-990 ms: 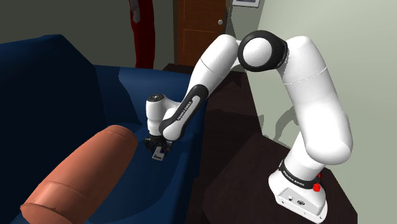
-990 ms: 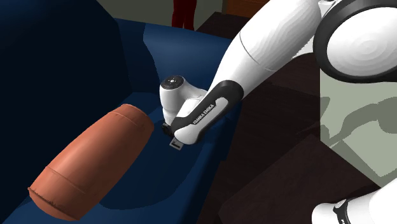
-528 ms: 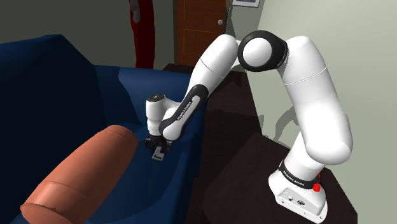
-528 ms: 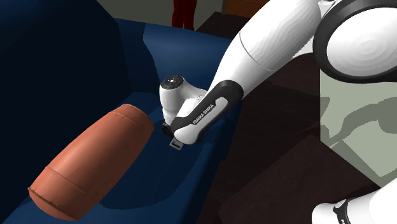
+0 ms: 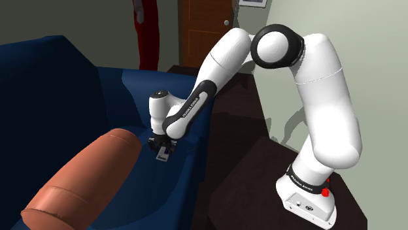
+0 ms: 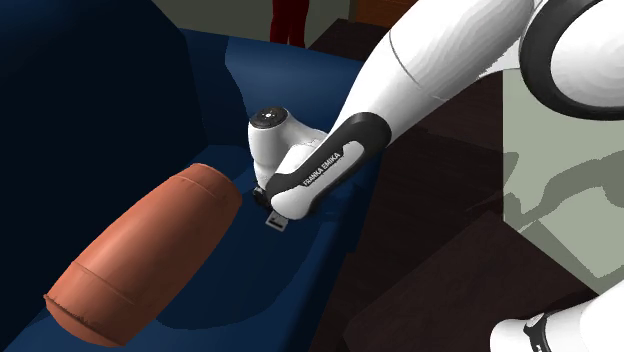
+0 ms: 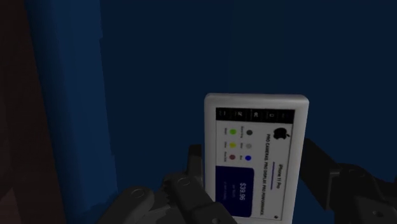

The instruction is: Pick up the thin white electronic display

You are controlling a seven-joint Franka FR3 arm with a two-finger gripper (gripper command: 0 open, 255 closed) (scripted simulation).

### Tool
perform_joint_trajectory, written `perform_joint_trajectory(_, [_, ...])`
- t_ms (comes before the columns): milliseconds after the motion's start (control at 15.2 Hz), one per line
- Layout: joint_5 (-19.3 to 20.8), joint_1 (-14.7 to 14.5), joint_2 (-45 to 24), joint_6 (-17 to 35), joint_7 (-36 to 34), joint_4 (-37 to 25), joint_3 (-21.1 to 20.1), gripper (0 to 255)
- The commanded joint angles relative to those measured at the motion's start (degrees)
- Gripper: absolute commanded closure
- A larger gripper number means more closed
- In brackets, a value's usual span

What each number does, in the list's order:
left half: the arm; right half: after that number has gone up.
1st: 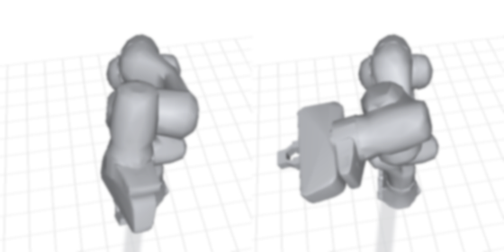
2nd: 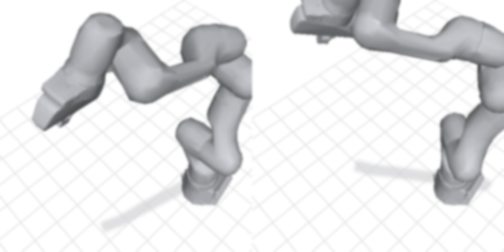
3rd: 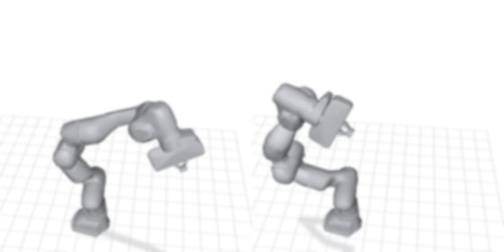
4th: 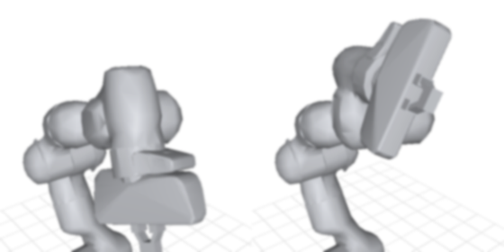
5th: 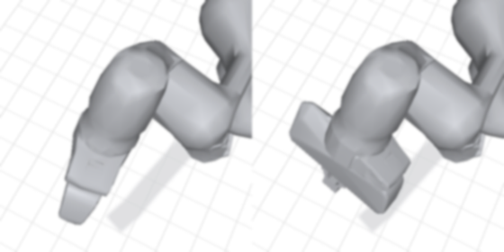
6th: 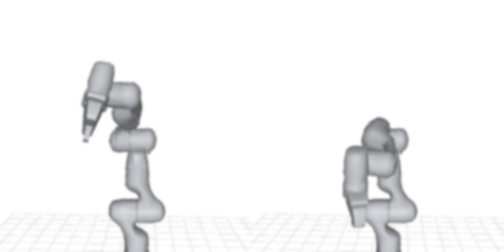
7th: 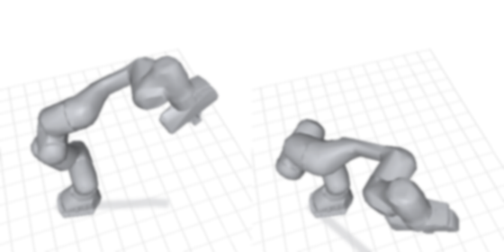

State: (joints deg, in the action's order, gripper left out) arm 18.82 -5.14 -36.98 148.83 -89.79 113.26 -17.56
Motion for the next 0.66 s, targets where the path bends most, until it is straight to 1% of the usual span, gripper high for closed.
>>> perform_joint_trajectory(0, [-0.6, 0.5, 1.4, -1.0, 0.4, 0.5, -0.6, 255])
perform_joint_trajectory(462, [-2.6, 1.9, 5.9, -4.5, 1.7, 1.4, -2.5, 255])
perform_joint_trajectory(594, [-2.6, 1.9, 6.0, -4.5, 1.7, 1.4, -2.5, 255])
